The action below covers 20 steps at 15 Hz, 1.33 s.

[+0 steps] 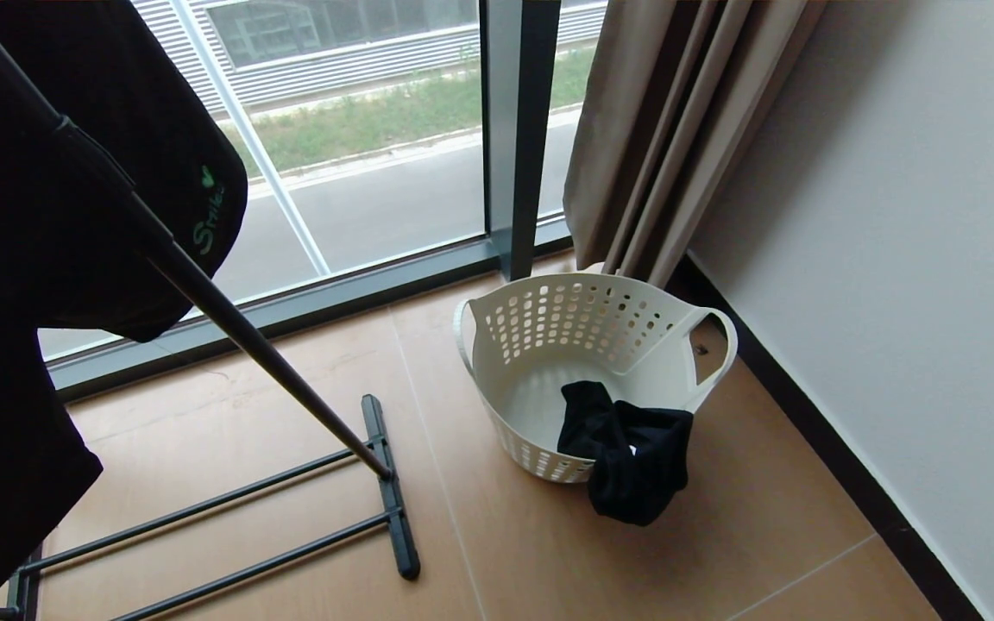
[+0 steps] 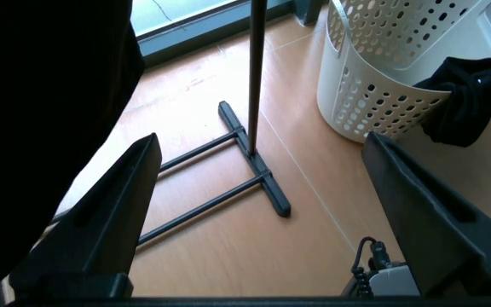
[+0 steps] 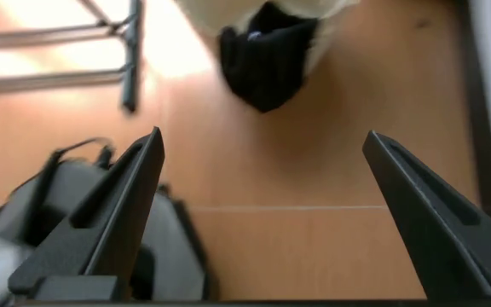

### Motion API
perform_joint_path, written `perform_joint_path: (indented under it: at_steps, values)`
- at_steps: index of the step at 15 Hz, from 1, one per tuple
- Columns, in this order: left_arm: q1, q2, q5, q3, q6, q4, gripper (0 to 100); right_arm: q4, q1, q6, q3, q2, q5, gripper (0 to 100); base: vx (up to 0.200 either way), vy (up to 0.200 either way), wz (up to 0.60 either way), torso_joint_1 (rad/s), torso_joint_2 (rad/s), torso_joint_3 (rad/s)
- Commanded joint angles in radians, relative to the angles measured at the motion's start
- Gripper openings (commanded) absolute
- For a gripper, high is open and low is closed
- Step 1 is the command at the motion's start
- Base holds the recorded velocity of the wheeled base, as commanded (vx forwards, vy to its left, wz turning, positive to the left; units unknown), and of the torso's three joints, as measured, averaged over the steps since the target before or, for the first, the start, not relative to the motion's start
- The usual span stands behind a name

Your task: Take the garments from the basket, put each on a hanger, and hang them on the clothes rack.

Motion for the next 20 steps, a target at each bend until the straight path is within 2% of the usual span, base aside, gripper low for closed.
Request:
perform_joint_path:
  at_steps: [1, 3, 5, 7, 8, 9, 10, 11, 12, 13, 16, 20]
  values:
    - [0.0, -0.001, 0.002, 0.0, -0.005, 0.0, 100, -0.086, 0.024, -0.03, -0.17, 0.421, 0.051, 100, 0.0, 0.0, 0.0, 0.0, 0.0, 0.0]
    - [0.0, -0.001, 0.002, -0.002, -0.026, 0.0, 100, -0.156, 0.022, -0.174, -0.246, 0.622, 0.089, 100, 0.0, 0.0, 0.0, 0.0, 0.0, 0.0]
    - [0.0, -0.001, 0.002, -0.002, -0.026, 0.0, 100, -0.173, 0.019, -0.316, -0.358, 0.758, 0.111, 100, 0.0, 0.0, 0.0, 0.0, 0.0, 0.0]
    - [0.0, -0.001, 0.002, -0.002, -0.025, 0.0, 100, -0.173, 0.014, -0.443, -0.487, 0.904, 0.134, 100, 0.0, 0.0, 0.0, 0.0, 0.0, 0.0]
    - [0.0, -0.001, 0.002, -0.002, -0.026, 0.0, 100, -0.173, -0.01, -0.547, -0.584, 1.013, 0.152, 100, 0.0, 0.0, 0.0, 0.0, 0.0, 0.0]
    - [0.0, -0.001, 0.002, -0.002, -0.026, 0.0, 100, -0.173, -0.018, -0.572, -0.609, 1.041, 0.166, 100, 0.0, 0.0, 0.0, 0.0, 0.0, 0.0]
    - [0.0, -0.001, 0.002, -0.002, -0.026, 0.0, 100, -0.168, -0.05, -0.682, -0.691, 1.133, 0.2, 100, 0.0, 0.0, 0.0, 0.0, 0.0, 0.0]
    - [0.0, -0.001, 0.002, -0.002, -0.025, 0.0, 100, -0.165, -0.067, -0.733, -0.727, 1.173, 0.206, 100, 0.0, 0.0, 0.0, 0.0, 0.0, 0.0]
    - [0.0, -0.001, 0.002, -0.002, -0.026, 0.0, 100, -0.158, -0.093, -0.859, -0.8, 1.254, 0.223, 100, 0.0, 0.0, 0.0, 0.0, 0.0, 0.0]
    - [0.0, -0.001, 0.002, -0.002, -0.026, 0.0, 100, -0.135, -0.101, -0.922, -0.837, 1.289, 0.223, 100, 0.0, 0.0, 0.0, 0.0, 0.0, 0.0]
    - [0.0, -0.001, 0.002, -0.002, -0.026, 0.0, 100, -0.036, -0.101, -0.995, -0.923, 1.341, 0.221, 100, 0.0, 0.0, 0.0, 0.0, 0.0, 0.0]
    - [0.0, -0.001, 0.002, -0.002, -0.026, 0.0, 100, -0.03, -0.127, -0.997, -0.911, 1.306, 0.217, 100, 0.0, 0.0, 0.0, 0.0, 0.0, 0.0]
